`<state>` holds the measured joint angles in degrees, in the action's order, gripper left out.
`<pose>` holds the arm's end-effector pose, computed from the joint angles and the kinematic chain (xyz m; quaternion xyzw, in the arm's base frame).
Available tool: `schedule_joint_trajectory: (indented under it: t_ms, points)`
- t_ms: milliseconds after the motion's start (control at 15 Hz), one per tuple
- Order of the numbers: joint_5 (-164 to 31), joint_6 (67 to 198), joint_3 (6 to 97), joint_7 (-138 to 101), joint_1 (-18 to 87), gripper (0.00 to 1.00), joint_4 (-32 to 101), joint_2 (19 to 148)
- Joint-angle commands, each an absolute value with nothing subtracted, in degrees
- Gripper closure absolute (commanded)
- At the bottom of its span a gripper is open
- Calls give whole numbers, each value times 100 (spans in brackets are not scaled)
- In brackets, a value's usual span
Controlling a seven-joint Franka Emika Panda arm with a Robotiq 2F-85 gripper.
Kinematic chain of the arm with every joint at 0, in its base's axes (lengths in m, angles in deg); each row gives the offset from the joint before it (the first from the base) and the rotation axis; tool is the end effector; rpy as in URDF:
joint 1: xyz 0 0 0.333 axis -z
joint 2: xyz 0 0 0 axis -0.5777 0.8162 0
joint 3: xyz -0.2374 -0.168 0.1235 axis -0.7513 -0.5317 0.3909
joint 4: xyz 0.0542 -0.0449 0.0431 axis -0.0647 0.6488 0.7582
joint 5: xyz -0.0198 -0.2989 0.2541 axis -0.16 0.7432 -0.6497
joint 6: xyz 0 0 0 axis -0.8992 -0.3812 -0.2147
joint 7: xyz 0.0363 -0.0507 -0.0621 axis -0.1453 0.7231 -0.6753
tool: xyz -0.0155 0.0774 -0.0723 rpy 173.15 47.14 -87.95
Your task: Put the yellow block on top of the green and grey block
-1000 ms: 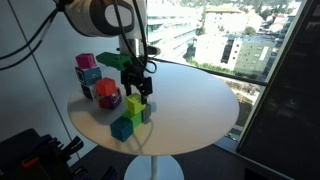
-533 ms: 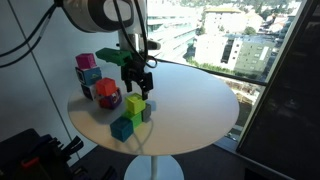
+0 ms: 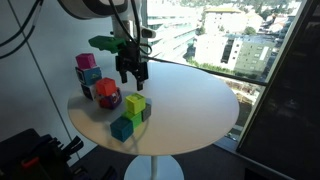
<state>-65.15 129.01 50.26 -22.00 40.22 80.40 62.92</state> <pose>0.4660 -0.0848 0.3322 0.9966 -0.0738 -0.0309 0.0216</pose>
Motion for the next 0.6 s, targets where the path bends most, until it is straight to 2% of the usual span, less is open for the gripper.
schedule_joint_trajectory:
  t_ms: [0, 533]
  points:
    - [-6514, 12343, 5110, -2194, 3979, 0, 7973, 5909]
    - [-6457, 11204, 5296, -2073, 3913, 0, 7837, 5316]
